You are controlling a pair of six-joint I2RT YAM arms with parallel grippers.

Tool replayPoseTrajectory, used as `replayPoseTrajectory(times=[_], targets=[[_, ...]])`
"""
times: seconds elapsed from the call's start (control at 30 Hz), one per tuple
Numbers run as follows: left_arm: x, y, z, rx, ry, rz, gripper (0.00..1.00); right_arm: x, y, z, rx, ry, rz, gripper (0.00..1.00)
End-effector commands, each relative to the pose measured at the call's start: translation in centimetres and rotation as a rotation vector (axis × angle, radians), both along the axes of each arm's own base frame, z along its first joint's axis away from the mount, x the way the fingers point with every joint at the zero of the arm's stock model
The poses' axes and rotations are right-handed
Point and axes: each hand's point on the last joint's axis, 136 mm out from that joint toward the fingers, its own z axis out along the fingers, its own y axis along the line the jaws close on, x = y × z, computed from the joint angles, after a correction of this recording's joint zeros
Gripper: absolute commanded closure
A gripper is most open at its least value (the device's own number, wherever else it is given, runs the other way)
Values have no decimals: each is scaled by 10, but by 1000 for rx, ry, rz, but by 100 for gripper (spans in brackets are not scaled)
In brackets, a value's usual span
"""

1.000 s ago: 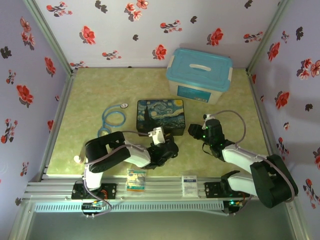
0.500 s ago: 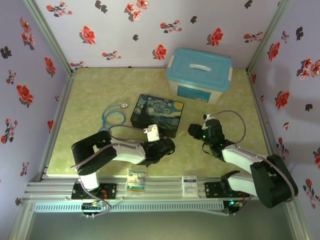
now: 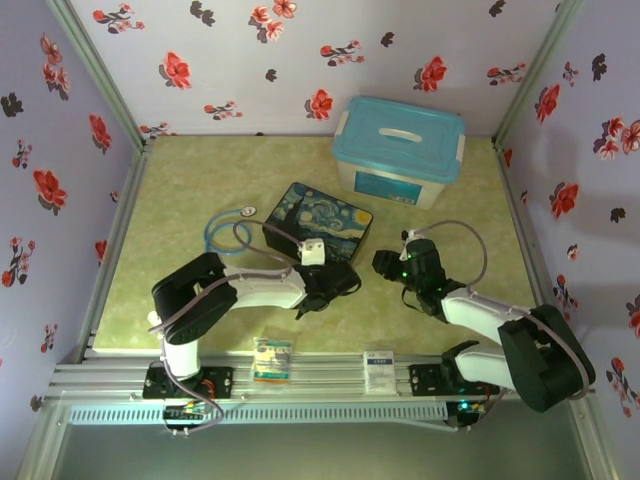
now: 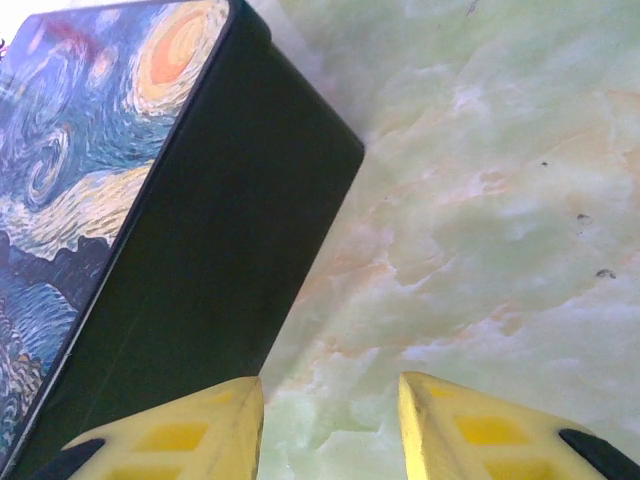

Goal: Unlock the padlock with the key

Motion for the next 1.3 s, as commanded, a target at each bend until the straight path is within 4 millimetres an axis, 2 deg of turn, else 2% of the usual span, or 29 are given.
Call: replayPoseTrajectory(times=[0.0, 0.43, 0.6, 0.83, 0.97, 1.17, 1.27], targets=[[-41, 63, -53, 404, 275, -93, 86, 6, 3, 5, -8, -11, 5, 61], [-49, 65, -71, 584, 366, -124, 80, 5, 6, -4, 7, 17, 3, 60], [-47, 72, -52, 624, 352, -115, 94, 7, 6, -7, 9, 22, -3, 61], [-41, 67, -11, 569, 288, -131, 93, 8, 9, -9, 22, 29, -2, 60], [-38, 73, 4, 682, 290, -153, 90, 8, 9, -10, 23, 35, 1, 60], [-48, 79, -13, 702, 310, -179, 90, 8, 11, -11, 30, 39, 3, 60], [-52, 68, -24, 683, 305, -193, 90, 9, 12, -11, 36, 40, 3, 60]])
